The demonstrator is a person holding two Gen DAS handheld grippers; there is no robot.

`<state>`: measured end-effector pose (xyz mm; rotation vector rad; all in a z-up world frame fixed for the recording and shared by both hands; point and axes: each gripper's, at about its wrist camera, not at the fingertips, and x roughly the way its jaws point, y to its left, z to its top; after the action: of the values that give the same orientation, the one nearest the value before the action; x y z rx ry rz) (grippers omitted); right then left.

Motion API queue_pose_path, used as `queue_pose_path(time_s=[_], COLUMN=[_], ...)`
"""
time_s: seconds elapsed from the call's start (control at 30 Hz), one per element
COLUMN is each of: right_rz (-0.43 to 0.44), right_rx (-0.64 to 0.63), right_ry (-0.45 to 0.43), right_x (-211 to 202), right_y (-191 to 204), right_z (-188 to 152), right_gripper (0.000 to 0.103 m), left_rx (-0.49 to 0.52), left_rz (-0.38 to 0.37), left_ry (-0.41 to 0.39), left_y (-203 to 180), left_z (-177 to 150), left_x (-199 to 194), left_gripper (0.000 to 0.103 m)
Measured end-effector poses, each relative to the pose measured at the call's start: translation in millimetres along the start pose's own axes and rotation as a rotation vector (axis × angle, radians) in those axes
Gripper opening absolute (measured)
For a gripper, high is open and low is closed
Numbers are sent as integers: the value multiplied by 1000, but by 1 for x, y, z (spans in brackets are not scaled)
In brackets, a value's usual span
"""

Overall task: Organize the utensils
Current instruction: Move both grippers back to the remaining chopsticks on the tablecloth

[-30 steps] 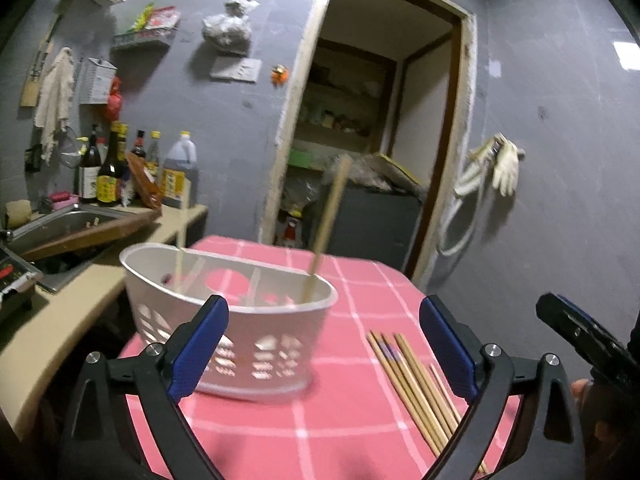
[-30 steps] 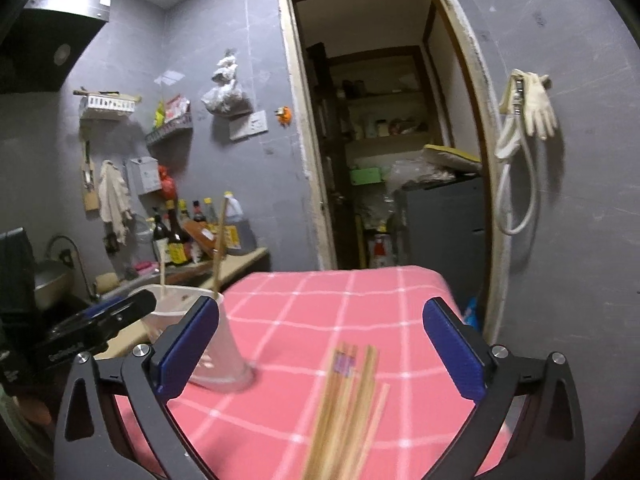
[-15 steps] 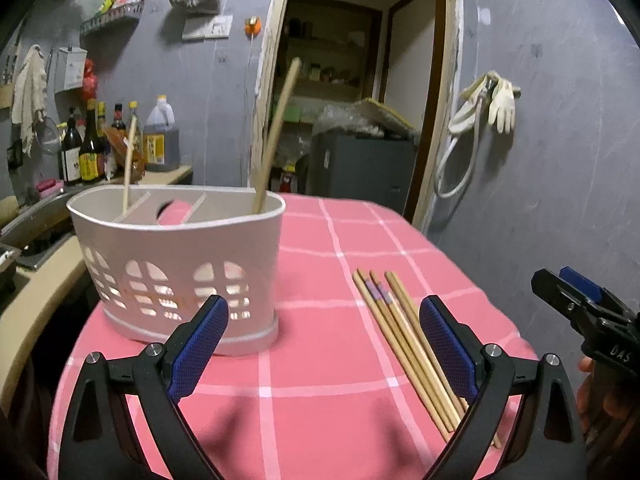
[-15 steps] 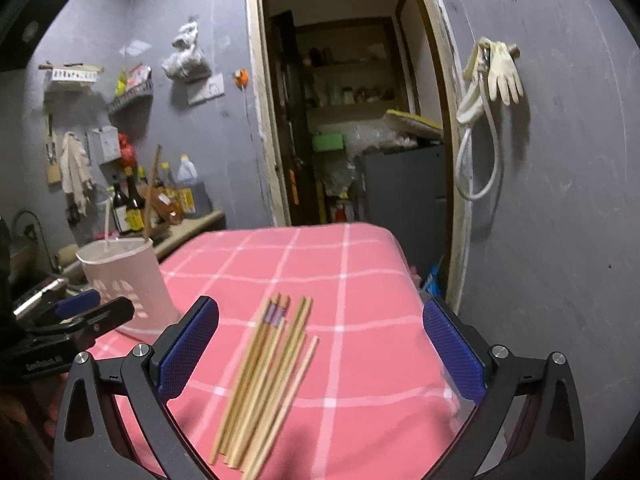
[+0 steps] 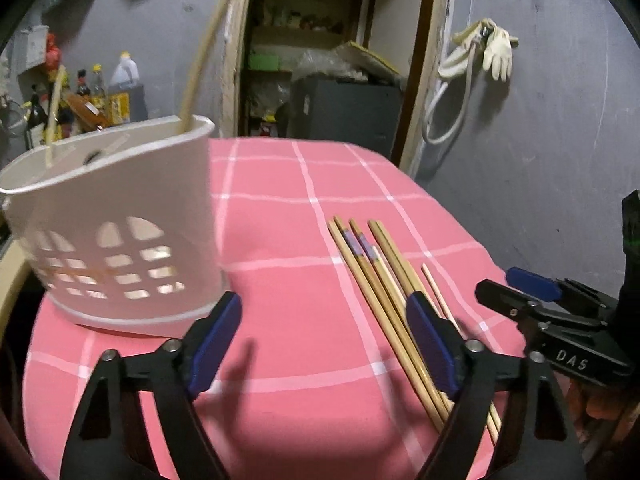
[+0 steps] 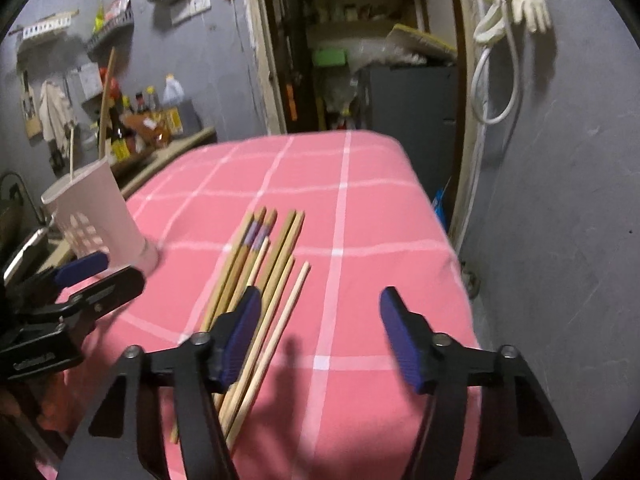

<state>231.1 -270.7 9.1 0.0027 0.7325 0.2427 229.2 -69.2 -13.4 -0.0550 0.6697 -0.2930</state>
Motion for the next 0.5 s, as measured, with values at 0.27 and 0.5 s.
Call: queue_pose_path(time_s=[0.27,0.5], right_rz=[26,35], right_rx=[-25,-33], right_ry=[106,162], right_x=[18,29], right_y=[5,6], right_z=[-1,0], right_gripper=[42,39], left_rx=[-16,-15], left_rz=[-64,-84], left_ry=[137,202], left_y=[-1,-2], left_z=[10,16], left_x=[39,59], left_gripper=[48,35])
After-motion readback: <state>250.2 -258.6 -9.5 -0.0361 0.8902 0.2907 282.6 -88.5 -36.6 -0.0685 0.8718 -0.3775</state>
